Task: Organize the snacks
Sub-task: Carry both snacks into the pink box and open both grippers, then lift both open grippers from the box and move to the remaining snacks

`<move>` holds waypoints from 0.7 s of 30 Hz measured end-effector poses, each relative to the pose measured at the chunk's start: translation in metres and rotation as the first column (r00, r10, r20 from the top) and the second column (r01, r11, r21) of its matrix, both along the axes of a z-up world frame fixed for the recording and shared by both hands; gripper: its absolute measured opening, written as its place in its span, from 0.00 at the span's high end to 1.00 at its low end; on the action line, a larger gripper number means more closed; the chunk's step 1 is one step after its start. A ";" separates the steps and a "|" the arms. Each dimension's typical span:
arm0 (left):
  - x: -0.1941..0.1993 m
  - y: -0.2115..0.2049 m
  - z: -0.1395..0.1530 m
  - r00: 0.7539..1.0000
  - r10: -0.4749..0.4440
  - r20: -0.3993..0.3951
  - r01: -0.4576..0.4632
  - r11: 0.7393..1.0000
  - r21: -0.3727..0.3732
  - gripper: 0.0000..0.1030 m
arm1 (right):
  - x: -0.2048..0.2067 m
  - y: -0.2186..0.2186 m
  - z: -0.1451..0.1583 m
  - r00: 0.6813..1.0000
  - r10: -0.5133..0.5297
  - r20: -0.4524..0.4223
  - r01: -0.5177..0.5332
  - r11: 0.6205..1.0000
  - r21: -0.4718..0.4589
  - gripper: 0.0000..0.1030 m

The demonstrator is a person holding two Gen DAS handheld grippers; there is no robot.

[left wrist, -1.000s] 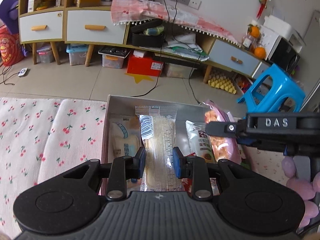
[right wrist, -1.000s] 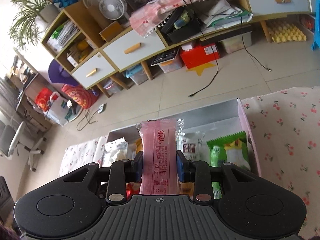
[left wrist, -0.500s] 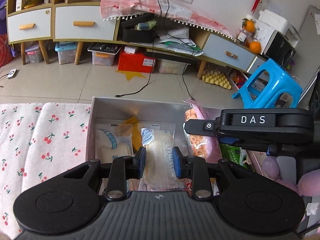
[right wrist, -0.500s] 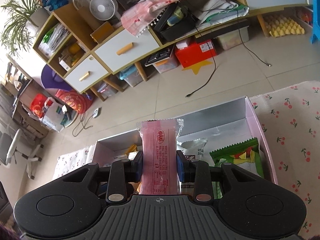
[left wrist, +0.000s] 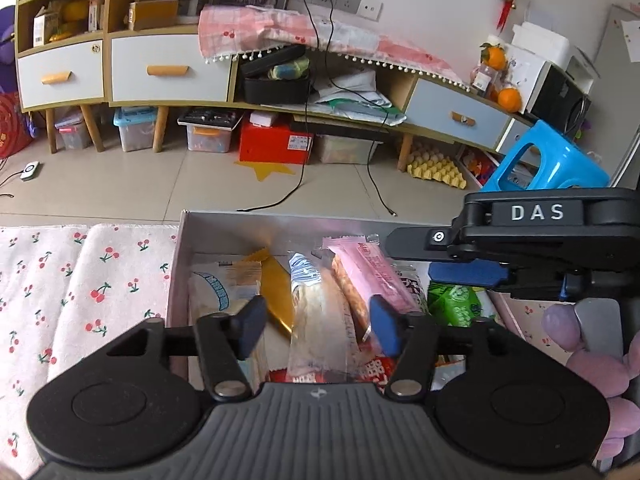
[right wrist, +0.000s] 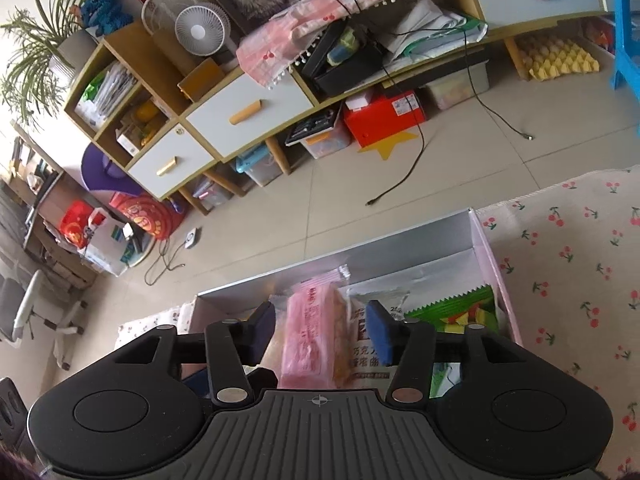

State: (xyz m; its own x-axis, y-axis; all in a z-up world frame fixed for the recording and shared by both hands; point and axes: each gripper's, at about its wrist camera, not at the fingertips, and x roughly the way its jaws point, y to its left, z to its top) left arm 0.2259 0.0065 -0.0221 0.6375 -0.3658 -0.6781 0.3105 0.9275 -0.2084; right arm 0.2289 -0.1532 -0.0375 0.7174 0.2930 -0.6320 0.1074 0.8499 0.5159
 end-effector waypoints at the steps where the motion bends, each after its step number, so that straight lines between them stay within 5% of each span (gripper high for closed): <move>1: -0.002 0.000 0.002 1.000 0.000 0.000 0.000 1.000 0.006 0.42 | -0.002 -0.001 0.002 1.000 -0.002 0.000 0.002 1.000 0.001 0.49; 21: -0.067 -0.003 0.033 1.000 0.023 0.002 -0.023 0.994 0.105 0.03 | -0.091 -0.006 0.045 1.000 0.016 -0.007 -0.016 0.997 -0.069 0.18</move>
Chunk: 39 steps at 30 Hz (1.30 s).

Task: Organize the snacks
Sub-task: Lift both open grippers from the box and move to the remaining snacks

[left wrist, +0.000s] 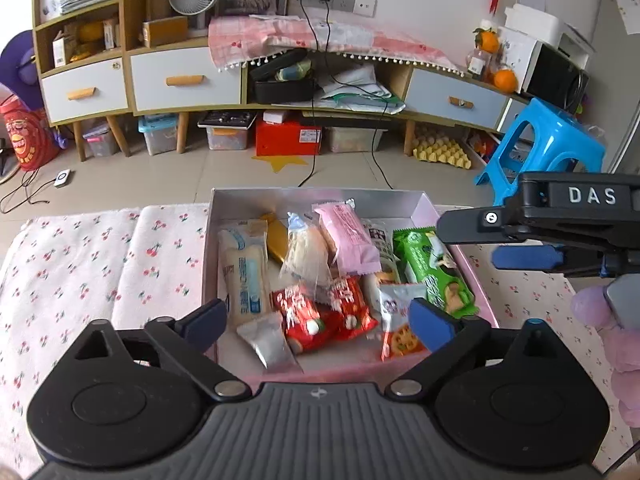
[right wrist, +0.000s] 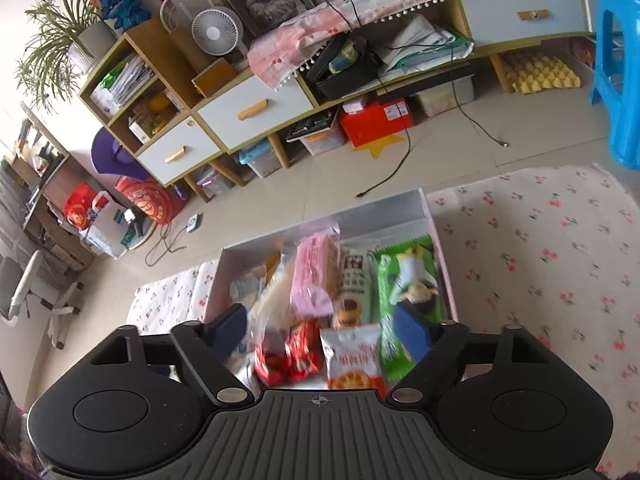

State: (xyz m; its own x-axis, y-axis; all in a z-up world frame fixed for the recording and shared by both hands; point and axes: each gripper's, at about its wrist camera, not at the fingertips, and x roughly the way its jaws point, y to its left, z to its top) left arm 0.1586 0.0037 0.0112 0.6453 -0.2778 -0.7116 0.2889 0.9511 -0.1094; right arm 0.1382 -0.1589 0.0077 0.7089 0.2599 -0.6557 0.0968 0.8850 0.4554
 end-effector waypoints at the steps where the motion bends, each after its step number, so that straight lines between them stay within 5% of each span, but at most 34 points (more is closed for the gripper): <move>1: -0.003 0.000 0.001 1.000 0.003 -0.003 -0.003 1.000 0.002 0.03 | -0.006 0.001 0.001 1.000 0.001 -0.001 -0.001 1.000 -0.008 0.18; 19: -0.063 0.007 -0.008 0.990 0.091 -0.104 -0.085 0.995 0.058 0.00 | -0.087 0.007 -0.012 0.997 0.021 -0.079 -0.035 0.982 -0.188 0.14; 24: -0.073 0.006 -0.022 0.987 0.118 -0.110 -0.113 0.992 0.057 0.00 | -0.100 -0.007 -0.037 0.987 -0.055 -0.148 0.034 0.989 -0.142 0.14; 28: -0.070 0.000 -0.035 0.973 0.156 -0.170 -0.146 0.987 0.065 0.01 | -0.094 -0.017 -0.056 0.949 -0.136 -0.283 0.108 0.988 -0.111 0.14; 32: -0.066 -0.009 -0.046 0.966 0.156 -0.206 -0.154 0.988 0.024 0.07 | -0.088 -0.020 -0.064 0.942 -0.159 -0.297 0.136 0.986 -0.097 0.14; 39: -0.062 -0.036 -0.062 0.972 0.111 -0.206 -0.097 0.993 0.074 0.28 | -0.073 -0.012 -0.077 0.929 -0.193 -0.315 0.143 0.974 -0.176 0.13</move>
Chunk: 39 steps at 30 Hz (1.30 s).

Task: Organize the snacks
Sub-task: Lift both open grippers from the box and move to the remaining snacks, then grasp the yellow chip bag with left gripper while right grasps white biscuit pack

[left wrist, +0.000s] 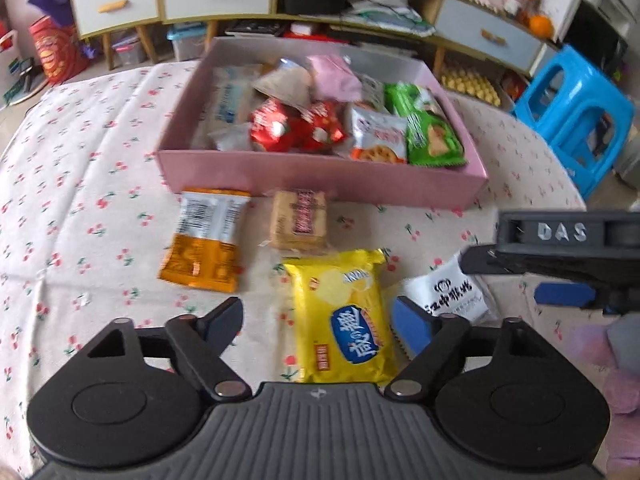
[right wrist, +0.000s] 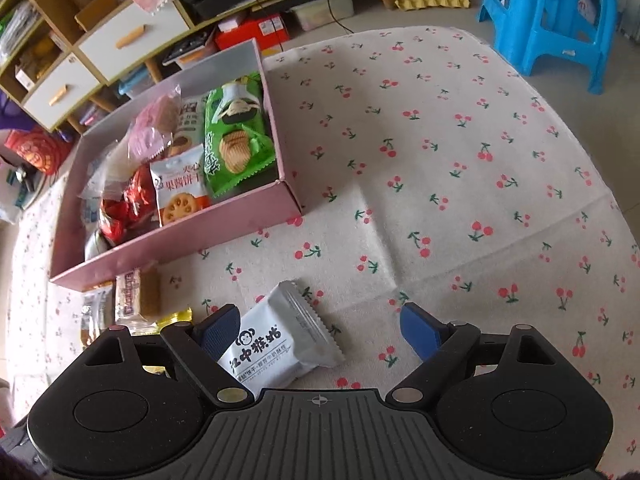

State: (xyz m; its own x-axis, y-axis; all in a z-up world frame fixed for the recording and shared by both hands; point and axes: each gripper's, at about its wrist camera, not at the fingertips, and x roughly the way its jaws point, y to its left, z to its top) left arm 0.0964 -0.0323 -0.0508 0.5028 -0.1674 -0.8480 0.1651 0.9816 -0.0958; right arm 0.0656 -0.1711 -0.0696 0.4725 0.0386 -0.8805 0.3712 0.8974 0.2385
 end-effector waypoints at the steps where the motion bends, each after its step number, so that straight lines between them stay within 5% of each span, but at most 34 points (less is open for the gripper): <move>1: 0.000 -0.003 -0.003 1.000 -0.007 -0.001 0.007 1.000 0.012 0.31 | 0.002 0.002 -0.001 1.000 0.002 -0.001 -0.002 1.000 -0.005 0.13; 4: -0.002 -0.002 -0.004 1.000 -0.016 -0.002 0.016 1.000 0.000 0.37 | 0.006 0.005 -0.004 1.000 0.003 -0.003 -0.003 1.000 -0.022 0.13; 6: -0.005 0.001 -0.002 0.999 -0.032 -0.006 0.032 0.999 -0.036 0.54 | 0.008 0.007 -0.005 1.000 0.005 -0.002 -0.005 1.000 -0.029 0.13; 22: -0.023 0.036 0.007 0.998 -0.064 0.007 0.064 0.998 0.013 0.56 | 0.020 0.050 -0.014 0.990 0.143 -0.007 -0.142 0.973 -0.180 0.13; 31: -0.028 0.049 0.008 0.996 -0.089 0.007 0.088 0.996 0.013 0.55 | 0.002 0.065 -0.017 0.927 0.370 -0.054 -0.372 0.897 -0.237 0.10; 39: -0.031 0.058 0.006 0.996 -0.091 -0.006 0.091 0.996 -0.006 0.48 | -0.021 0.039 -0.015 0.895 0.437 -0.093 -0.446 0.861 -0.244 0.10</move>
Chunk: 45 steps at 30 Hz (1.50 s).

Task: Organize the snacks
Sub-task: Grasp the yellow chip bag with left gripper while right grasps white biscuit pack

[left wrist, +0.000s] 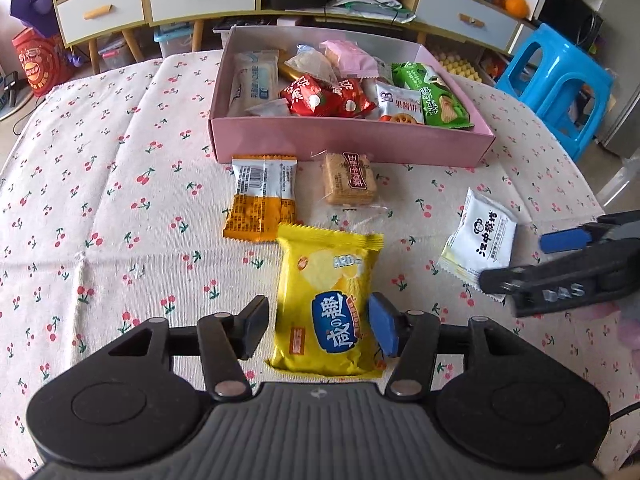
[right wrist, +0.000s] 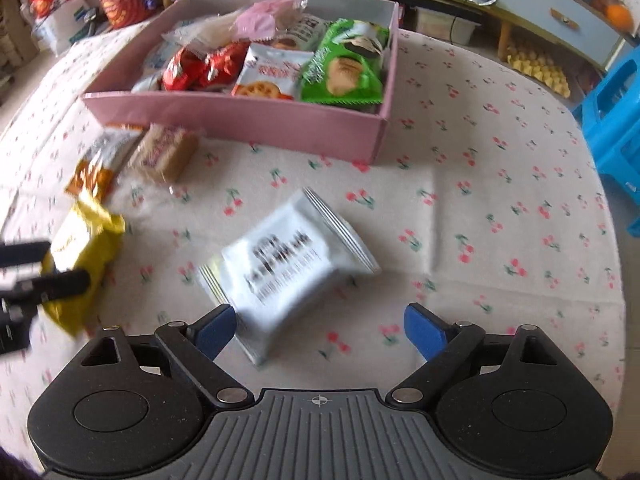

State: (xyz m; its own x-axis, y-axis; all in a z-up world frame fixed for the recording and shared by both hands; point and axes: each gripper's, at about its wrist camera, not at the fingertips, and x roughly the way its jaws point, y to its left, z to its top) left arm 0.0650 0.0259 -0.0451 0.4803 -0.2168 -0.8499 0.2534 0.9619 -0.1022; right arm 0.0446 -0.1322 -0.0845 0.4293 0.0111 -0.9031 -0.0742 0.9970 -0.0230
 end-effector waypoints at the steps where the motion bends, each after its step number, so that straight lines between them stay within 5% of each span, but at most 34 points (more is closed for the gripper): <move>1: 0.000 0.001 -0.001 1.000 0.001 -0.005 -0.001 1.000 -0.002 0.47 | -0.004 -0.005 0.000 1.000 0.008 -0.005 -0.008 1.000 -0.008 0.10; 6: -0.001 0.005 -0.005 1.000 -0.002 -0.025 0.002 1.000 -0.006 0.33 | -0.017 -0.031 0.000 1.000 -0.022 -0.019 0.020 0.996 -0.081 0.09; 16: -0.009 0.002 -0.011 0.999 -0.032 0.015 0.032 0.999 -0.021 0.27 | -0.019 -0.019 0.007 0.996 -0.045 0.081 0.035 0.992 0.118 0.09; 26: -0.010 -0.002 -0.012 0.997 -0.036 0.066 0.036 0.999 -0.007 0.33 | 0.006 0.012 -0.004 0.979 -0.130 0.159 0.106 0.983 0.151 0.09; 32: -0.011 -0.002 -0.012 0.996 -0.045 0.074 0.044 0.999 0.011 0.37 | 0.009 0.021 -0.010 0.970 -0.131 0.203 0.115 0.989 0.092 0.09; 45: -0.014 0.000 -0.011 0.995 -0.057 0.076 0.057 0.998 0.010 0.47 | -0.007 -0.010 -0.009 0.974 -0.129 0.186 0.120 0.991 0.056 0.11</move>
State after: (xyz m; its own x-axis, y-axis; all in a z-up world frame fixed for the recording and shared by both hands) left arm 0.0506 0.0262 -0.0556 0.5310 -0.2395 -0.8128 0.3149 0.9463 -0.0731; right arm 0.0379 -0.1419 -0.0936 0.5924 -0.0150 -0.8055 0.0520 0.9985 0.0196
